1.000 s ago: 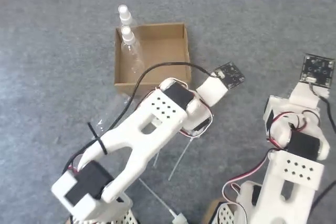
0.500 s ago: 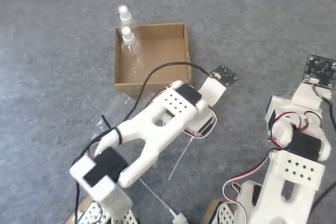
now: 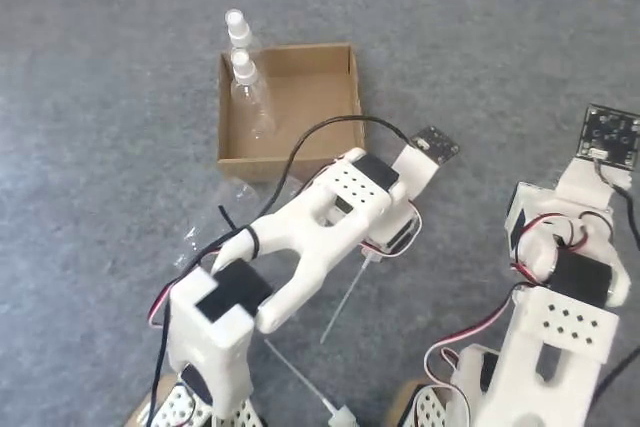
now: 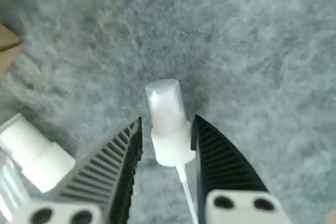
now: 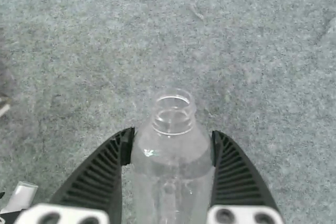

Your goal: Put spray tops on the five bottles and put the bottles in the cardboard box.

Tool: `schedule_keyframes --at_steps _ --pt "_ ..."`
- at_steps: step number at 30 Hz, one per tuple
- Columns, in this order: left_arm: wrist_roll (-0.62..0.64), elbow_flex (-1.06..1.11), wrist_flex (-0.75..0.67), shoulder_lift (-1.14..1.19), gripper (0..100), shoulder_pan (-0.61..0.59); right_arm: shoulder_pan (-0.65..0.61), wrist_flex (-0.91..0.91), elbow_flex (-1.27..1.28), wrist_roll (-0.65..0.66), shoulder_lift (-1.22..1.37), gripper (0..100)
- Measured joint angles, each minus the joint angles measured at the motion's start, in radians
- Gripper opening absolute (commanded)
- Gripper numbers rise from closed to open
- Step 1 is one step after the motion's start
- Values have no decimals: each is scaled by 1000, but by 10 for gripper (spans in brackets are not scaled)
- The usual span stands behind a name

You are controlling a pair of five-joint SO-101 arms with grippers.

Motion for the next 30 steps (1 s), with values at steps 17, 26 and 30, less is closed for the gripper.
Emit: schedule_keyframes --at_steps 17,26,30 --pt "2 -78 28 40 10 6 0 0 0 0 0 76" --pt "2 11 40 -97 10 3 0 0 0 0 0 76" --pt "3 49 40 -164 10 3 0 0 0 0 0 76"
